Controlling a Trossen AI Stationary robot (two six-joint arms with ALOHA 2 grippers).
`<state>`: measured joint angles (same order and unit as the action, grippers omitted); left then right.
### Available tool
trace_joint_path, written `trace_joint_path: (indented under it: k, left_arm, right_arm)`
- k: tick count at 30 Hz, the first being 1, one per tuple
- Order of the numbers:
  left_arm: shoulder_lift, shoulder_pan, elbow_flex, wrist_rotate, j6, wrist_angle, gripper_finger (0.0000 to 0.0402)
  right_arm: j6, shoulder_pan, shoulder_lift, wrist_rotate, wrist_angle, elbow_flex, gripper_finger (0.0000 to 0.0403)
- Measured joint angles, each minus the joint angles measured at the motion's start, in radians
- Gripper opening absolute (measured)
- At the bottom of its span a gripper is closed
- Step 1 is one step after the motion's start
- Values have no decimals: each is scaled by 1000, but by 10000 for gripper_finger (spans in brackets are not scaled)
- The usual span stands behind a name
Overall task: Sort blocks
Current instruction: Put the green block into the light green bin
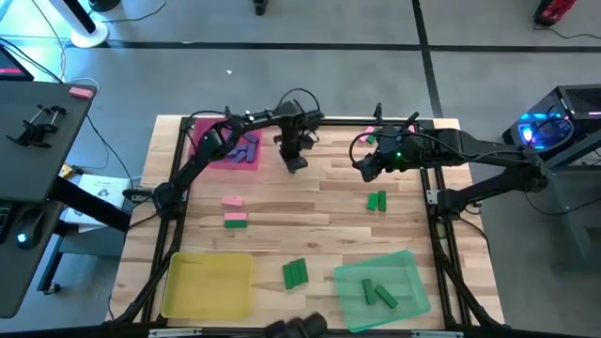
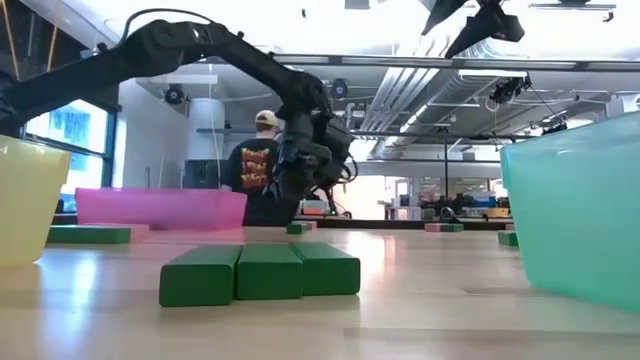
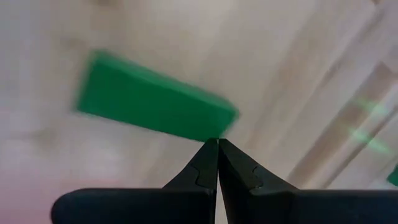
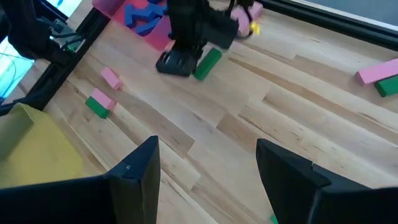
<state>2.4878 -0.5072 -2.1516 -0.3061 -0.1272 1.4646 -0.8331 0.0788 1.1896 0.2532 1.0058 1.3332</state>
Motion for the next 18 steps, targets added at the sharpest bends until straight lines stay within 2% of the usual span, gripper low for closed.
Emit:
trace_joint_path:
  k: [1, 3, 6, 10, 13, 16, 18]
  left_arm:
    - [-2, 21, 10, 1, 7, -4, 0]
    - [-2, 65, 27, 100, 42, -4, 0]
    - [-1, 108, 31, 184, 88, -20, 0]
    - [-26, 119, 5, 186, 124, -45, 0]
    - [-130, 124, -4, 216, 148, -112, 0]
    - [-221, 102, 36, 279, 202, -233, 0]
    - [-232, 69, 85, 292, 227, -292, 0]
  right_arm:
    - [4, 0, 0, 0, 0, 0, 201]
    - [10, 0, 0, -1, 2, 0, 201]
    - [32, 0, 0, -4, 3, 0, 201]
    - [69, -1, 0, -27, 4, 0, 201]
    - [95, -1, 0, -31, 7, 0, 201]
    - [109, -1, 0, -34, 8, 0, 201]
    - [109, -1, 0, -34, 8, 0, 201]
